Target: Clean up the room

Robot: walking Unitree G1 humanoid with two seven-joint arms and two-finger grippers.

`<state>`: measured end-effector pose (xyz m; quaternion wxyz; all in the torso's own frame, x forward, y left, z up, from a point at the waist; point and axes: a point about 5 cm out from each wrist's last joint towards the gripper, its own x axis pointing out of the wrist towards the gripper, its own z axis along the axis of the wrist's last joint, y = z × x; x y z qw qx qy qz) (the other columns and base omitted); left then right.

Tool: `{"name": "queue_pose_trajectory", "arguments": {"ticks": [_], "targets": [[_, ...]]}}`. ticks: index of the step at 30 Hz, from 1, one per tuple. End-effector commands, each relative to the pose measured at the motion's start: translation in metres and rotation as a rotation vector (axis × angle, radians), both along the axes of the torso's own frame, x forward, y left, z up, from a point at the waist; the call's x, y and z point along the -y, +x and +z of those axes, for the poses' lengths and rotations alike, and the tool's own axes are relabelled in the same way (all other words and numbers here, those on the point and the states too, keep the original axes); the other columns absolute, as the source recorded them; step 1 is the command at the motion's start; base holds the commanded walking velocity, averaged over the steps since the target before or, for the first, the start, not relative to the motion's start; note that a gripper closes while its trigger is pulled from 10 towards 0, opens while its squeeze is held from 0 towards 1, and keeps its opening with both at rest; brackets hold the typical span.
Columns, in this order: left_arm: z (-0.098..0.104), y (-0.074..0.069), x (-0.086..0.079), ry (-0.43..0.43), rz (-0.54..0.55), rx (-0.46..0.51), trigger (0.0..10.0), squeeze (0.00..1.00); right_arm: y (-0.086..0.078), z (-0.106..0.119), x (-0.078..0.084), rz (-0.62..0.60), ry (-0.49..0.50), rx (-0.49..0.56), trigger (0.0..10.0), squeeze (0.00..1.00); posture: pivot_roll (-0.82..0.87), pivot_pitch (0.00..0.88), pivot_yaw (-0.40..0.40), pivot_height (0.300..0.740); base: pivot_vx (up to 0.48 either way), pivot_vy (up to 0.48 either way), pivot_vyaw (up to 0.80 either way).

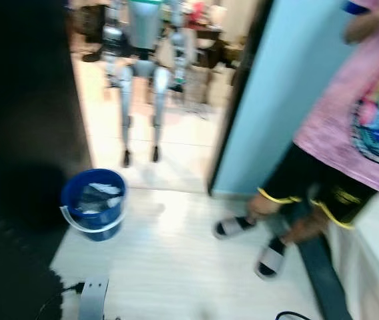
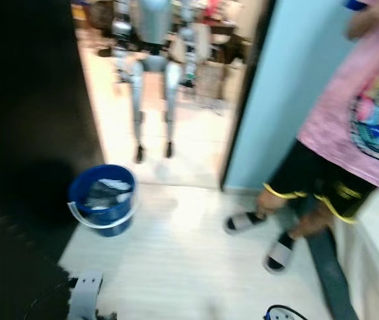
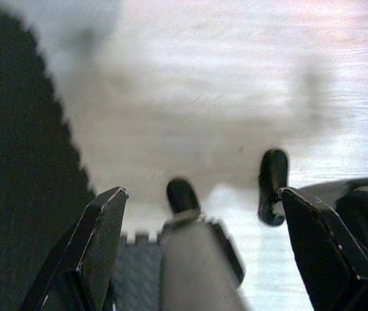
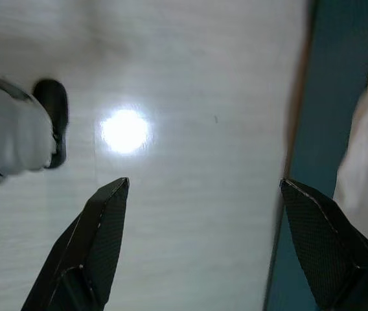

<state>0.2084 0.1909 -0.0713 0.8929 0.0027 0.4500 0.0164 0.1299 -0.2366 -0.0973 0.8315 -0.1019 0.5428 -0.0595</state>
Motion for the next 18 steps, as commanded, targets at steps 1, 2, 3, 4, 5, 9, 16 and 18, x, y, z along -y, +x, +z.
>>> {"name": "queue_pose_trajectory", "arguments": {"ticks": [1,2,3,4,5,9,16,18], "targets": [[-0.0040,-0.0065,0.0026,-0.003,-0.011,-0.021,10.0,0.00,-0.0006,-0.0002,0.0002,0.006,-0.008,-0.010,10.0,0.00,0.08,0.058,-0.092,0.740,0.000,0.000,-0.77],[-0.0044,-0.0075,0.0021,-0.002,-0.014,-0.021,10.0,0.00,-0.0009,-0.0004,0.0001,0.007,-0.010,-0.012,10.0,0.00,0.08,0.058,-0.092,0.740,0.000,0.000,-0.77],[-0.0044,-0.0075,0.0021,-0.002,-0.014,-0.021,10.0,0.00,-0.0009,-0.0004,0.0001,0.007,-0.010,-0.012,10.0,0.00,0.08,0.058,-0.092,0.740,0.000,0.000,-0.77],[-0.0044,-0.0075,0.0021,-0.002,-0.014,-0.021,10.0,0.00,-0.0009,-0.0004,0.0001,0.007,-0.010,-0.012,10.0,0.00,0.08,0.058,-0.092,0.740,0.000,0.000,-0.77],[-0.0051,-0.0091,0.0015,0.000,-0.019,-0.023,10.0,0.00,-0.0013,-0.0005,0.0000,0.007,-0.011,-0.014,10.0,0.00,0.07,0.065,-0.092,0.740,0.000,0.000,-0.77],[-0.0083,-0.0149,0.0015,0.013,-0.051,-0.053,10.0,0.00,-0.0020,-0.0009,-0.0006,0.009,-0.014,-0.016,10.0,0.00,0.07,0.058,-0.091,0.740,0.000,0.000,-0.77],[-0.0087,-0.0147,0.0051,0.025,-0.078,-0.061,10.0,0.00,-0.0020,-0.0003,0.0018,0.011,-0.019,-0.016,10.0,0.00,0.07,0.044,-0.096,0.740,0.000,0.000,-0.77],[-0.0084,-0.0138,0.0053,0.036,-0.086,-0.061,10.0,0.00,-0.0013,0.0001,0.0024,0.011,-0.021,-0.014,10.0,0.00,0.07,0.039,-0.093,0.740,0.000,0.000,-0.77]]}}
